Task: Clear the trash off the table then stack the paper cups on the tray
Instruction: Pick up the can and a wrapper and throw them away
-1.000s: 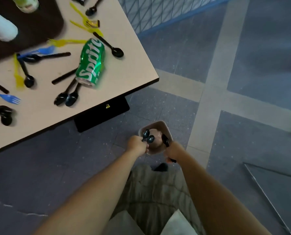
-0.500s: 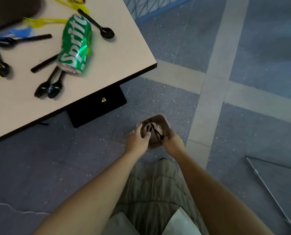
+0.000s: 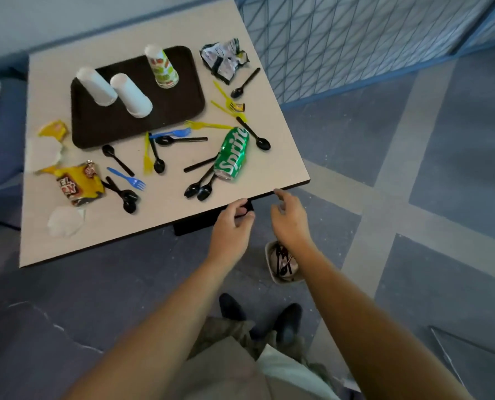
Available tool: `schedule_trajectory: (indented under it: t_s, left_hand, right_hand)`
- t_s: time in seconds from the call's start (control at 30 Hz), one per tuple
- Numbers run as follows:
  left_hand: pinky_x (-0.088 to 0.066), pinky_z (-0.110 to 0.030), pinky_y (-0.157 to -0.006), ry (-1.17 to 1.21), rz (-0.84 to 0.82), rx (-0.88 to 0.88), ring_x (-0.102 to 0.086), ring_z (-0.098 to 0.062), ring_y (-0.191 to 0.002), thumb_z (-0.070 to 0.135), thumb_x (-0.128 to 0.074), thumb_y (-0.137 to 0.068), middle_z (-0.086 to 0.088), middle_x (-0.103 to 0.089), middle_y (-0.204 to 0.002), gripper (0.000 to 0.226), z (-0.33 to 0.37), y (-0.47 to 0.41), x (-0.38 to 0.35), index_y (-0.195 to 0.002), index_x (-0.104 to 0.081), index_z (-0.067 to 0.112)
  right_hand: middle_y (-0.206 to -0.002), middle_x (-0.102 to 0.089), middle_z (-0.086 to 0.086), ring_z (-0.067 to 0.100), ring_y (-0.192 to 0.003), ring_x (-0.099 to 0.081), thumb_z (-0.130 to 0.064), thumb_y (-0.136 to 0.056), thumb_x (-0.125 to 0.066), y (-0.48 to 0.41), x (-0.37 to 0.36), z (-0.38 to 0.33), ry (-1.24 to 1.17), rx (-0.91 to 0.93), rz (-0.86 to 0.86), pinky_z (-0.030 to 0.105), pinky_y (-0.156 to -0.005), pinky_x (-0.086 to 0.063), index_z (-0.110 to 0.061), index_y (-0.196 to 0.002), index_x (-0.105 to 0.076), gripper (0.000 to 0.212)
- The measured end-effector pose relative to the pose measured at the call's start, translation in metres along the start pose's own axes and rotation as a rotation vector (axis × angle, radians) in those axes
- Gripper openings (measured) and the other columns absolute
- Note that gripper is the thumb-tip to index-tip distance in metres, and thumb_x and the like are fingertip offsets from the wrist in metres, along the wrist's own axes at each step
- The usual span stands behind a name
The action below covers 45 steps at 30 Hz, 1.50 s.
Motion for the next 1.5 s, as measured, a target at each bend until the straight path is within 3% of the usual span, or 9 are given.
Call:
schedule_trajectory:
  t_s: [0.1,0.2,0.43,0.83,0.93,1.07,1.23,1.37,1.5]
  left_hand:
    - [-0.046,-0.017,-0.08,0.064,0.055,-0.008,-0.062,-0.003,-0.103,0.034,-0.059,-0.103,0.007,-0.062,-0.125,0.038,0.012,-0.007,0.036,-0.141,-0.057,0.031]
    - [-0.046,-0.017,-0.079,0.089,0.077,-0.01,-0.063,-0.004,-0.102,0.033,-0.059,-0.103,0.007,-0.062,-0.124,0.04,0.016,-0.022,0.07,-0.142,-0.055,0.03]
    - [-0.048,-0.018,-0.079,0.112,-0.003,-0.02,-0.065,-0.007,-0.104,0.036,-0.058,-0.103,0.012,-0.063,-0.123,0.038,0.013,-0.089,0.149,-0.14,-0.054,0.035]
    - [-0.049,-0.02,-0.078,0.127,-0.154,-0.006,-0.067,-0.006,-0.102,0.039,-0.058,-0.102,0.012,-0.068,-0.117,0.037,0.041,-0.2,0.199,-0.138,-0.053,0.036]
    - [-0.053,-0.04,-0.103,0.199,-0.176,0.081,-0.066,-0.01,-0.111,0.054,-0.065,-0.092,0.011,-0.068,-0.12,0.054,0.051,-0.227,0.191,-0.14,-0.052,0.034]
    - [-0.057,-0.045,-0.1,0.343,-0.256,0.186,-0.074,-0.016,-0.106,0.071,-0.075,-0.07,0.002,-0.075,-0.118,0.085,0.069,-0.262,0.184,-0.137,-0.058,0.022]
    - [-0.059,-0.05,-0.097,0.397,-0.23,0.119,-0.076,-0.023,-0.104,0.04,-0.071,-0.095,-0.003,-0.079,-0.11,0.03,0.084,-0.298,0.178,-0.12,-0.071,0.023]
    - [-0.058,-0.051,-0.099,0.424,-0.189,0.161,-0.076,-0.022,-0.104,0.036,-0.071,-0.095,-0.001,-0.079,-0.11,0.03,0.089,-0.323,0.172,-0.121,-0.072,0.021]
    - [-0.059,-0.049,-0.097,0.437,-0.141,0.202,-0.076,-0.021,-0.102,0.035,-0.071,-0.096,0.0,-0.08,-0.108,0.026,0.09,-0.341,0.166,-0.119,-0.072,0.023]
  right_hand:
    - [-0.142,-0.048,0.011,0.021,-0.113,-0.056,-0.019,-0.102,-0.053,-0.019,-0.016,-0.044,0.014,0.042,-0.016,0.029,-0.093,-0.044,-0.017,-0.148,-0.044,0.047]
    - [-0.145,-0.047,0.015,0.029,-0.13,-0.052,-0.027,-0.099,-0.059,-0.046,-0.04,-0.076,0.025,0.004,-0.01,0.039,-0.106,-0.044,-0.013,-0.153,-0.035,0.061]
    - [-0.144,-0.043,0.02,0.044,-0.126,-0.05,-0.03,-0.092,-0.062,-0.111,-0.088,-0.109,0.063,-0.22,0.134,0.05,-0.105,-0.046,-0.012,-0.155,-0.021,0.078]
    - [-0.125,-0.065,0.007,0.021,-0.103,-0.066,-0.025,-0.098,-0.06,-0.15,-0.107,-0.153,-0.136,-0.17,0.302,0.036,-0.085,-0.056,-0.015,-0.144,-0.041,0.051]
    - [-0.109,-0.067,-0.007,0.013,-0.097,-0.069,-0.033,-0.098,-0.062,-0.159,-0.112,-0.179,-0.194,-0.08,0.221,0.032,-0.084,-0.058,-0.029,-0.138,-0.044,0.044]
    - [-0.116,-0.069,-0.007,0.009,-0.099,-0.071,-0.038,-0.101,-0.057,-0.184,-0.116,-0.206,-0.197,0.034,-0.007,0.035,-0.087,-0.06,-0.03,-0.141,-0.047,0.042]
    - [-0.118,-0.064,-0.013,-0.009,-0.097,-0.062,-0.039,-0.11,-0.032,-0.233,-0.091,-0.231,-0.191,0.025,-0.235,0.014,-0.078,-0.051,-0.029,-0.13,-0.06,0.036]
    - [-0.132,-0.052,0.006,0.024,-0.11,-0.06,-0.025,-0.105,-0.041,-0.309,-0.058,-0.218,0.167,0.036,-0.047,0.037,-0.091,-0.052,-0.022,-0.138,-0.059,0.038]
    - [-0.134,-0.037,0.012,0.036,-0.12,-0.047,0.0,-0.091,-0.049,-0.363,-0.034,-0.194,0.617,0.062,-0.036,0.045,-0.1,-0.048,-0.023,-0.141,-0.055,0.055]
Point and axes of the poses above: each hand's wrist, its own y-axis away from the middle knuckle, its own x-axis out of the back of the hand, z = x × y, the point moved 1 cm from there along -y, towards the middle knuckle
